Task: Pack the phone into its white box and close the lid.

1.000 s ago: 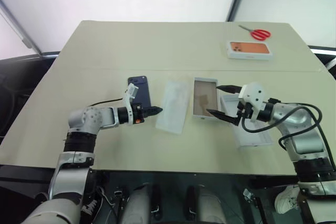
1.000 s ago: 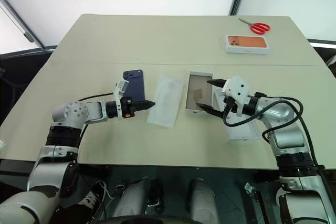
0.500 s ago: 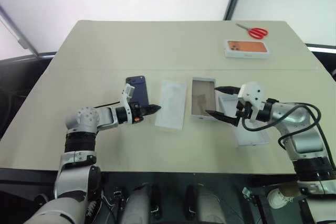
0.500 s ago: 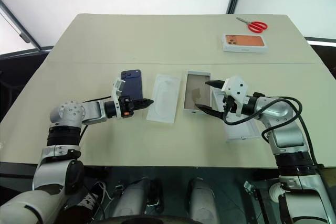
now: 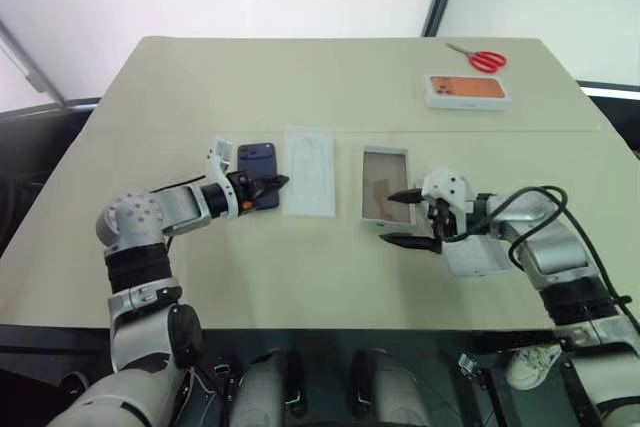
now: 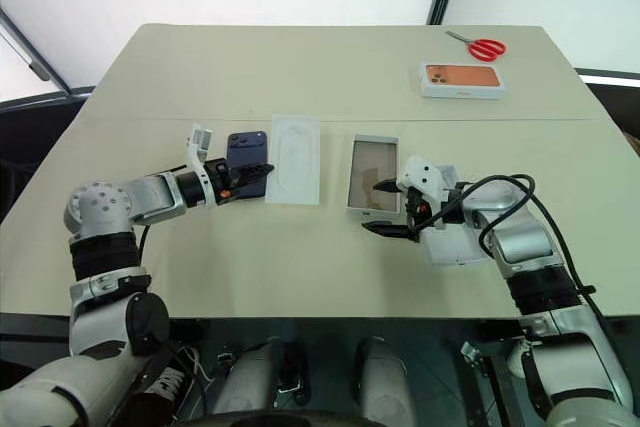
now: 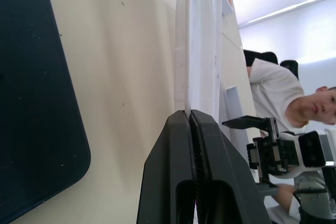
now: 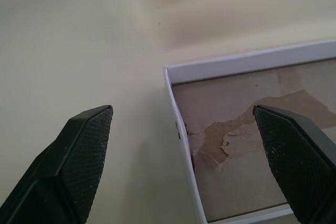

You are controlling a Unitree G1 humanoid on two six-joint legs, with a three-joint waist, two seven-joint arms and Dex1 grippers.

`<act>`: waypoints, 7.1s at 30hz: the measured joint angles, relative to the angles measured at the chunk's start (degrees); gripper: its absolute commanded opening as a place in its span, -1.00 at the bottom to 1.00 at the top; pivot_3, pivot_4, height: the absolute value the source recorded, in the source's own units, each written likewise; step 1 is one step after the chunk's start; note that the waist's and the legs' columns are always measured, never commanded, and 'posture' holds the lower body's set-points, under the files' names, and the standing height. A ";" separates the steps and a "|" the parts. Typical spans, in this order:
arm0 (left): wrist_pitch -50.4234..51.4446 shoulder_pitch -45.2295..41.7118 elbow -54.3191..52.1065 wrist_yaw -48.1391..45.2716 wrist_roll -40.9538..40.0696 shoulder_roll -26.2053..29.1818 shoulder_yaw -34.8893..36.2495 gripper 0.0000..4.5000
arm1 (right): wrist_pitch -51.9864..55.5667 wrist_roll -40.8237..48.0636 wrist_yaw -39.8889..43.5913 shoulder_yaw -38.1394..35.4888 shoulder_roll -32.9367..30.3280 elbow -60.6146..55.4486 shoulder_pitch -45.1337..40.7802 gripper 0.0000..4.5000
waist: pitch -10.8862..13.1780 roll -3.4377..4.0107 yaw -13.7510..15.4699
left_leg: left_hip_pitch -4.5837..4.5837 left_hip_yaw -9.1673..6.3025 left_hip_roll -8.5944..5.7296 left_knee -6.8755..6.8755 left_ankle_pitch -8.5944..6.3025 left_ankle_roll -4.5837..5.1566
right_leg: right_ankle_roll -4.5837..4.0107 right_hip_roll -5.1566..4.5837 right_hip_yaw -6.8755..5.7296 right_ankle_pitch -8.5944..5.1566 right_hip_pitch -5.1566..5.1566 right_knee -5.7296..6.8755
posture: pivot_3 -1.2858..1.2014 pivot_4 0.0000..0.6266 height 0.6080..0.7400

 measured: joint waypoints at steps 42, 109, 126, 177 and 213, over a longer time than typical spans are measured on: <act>4.31 -0.39 -6.23 11.07 -3.07 -12.60 4.95 -1.00 | -0.93 3.84 0.35 -7.66 -2.95 -10.10 6.09 0.56 | 0.12 -0.21 0.53 | -0.01 0.01 0.01 -0.01 -0.04 -0.11 | 0.00 0.03 0.00 0.00 0.02 -0.07 | 0.03 -0.52 0.96; -7.24 1.88 -8.36 -4.01 0.71 6.46 -4.68 0.76 | -5.77 -12.47 -18.60 6.63 12.59 -2.10 -2.75 -0.98 | 0.12 -0.18 -0.13 | -0.03 0.05 0.03 -0.09 0.00 -0.18 | 0.00 0.08 0.01 0.00 -0.09 -0.01 | 0.03 -0.52 0.96; -6.88 3.91 -1.19 -5.25 -0.03 13.66 -1.03 0.76 | -7.53 -12.91 -16.18 4.99 13.02 1.48 -9.53 -0.98 | 0.15 -0.19 -0.45 | -0.02 0.10 0.06 -0.10 0.03 -0.21 | 0.00 0.13 0.00 0.00 -0.13 0.01 | 0.03 -0.52 0.96; -19.04 -8.82 30.68 -23.67 19.31 18.20 -15.85 0.76 | -14.59 -27.10 -30.04 12.58 39.26 46.88 -33.16 -0.98 | -0.22 0.05 -1.96 | 0.08 0.40 -0.02 -0.38 0.09 -0.36 | -0.01 0.11 0.09 -0.01 -0.33 0.26 | 0.03 -0.52 0.96; -17.35 -7.29 32.68 -25.73 18.52 13.36 -10.77 -0.99 | -15.94 -27.16 -30.06 12.03 38.08 46.99 -33.37 -1.00 | -0.72 0.08 -1.84 | 0.37 0.33 -0.08 -0.48 0.08 -0.37 | 0.00 0.01 0.09 -0.01 -0.06 0.17 | 0.03 -0.52 0.96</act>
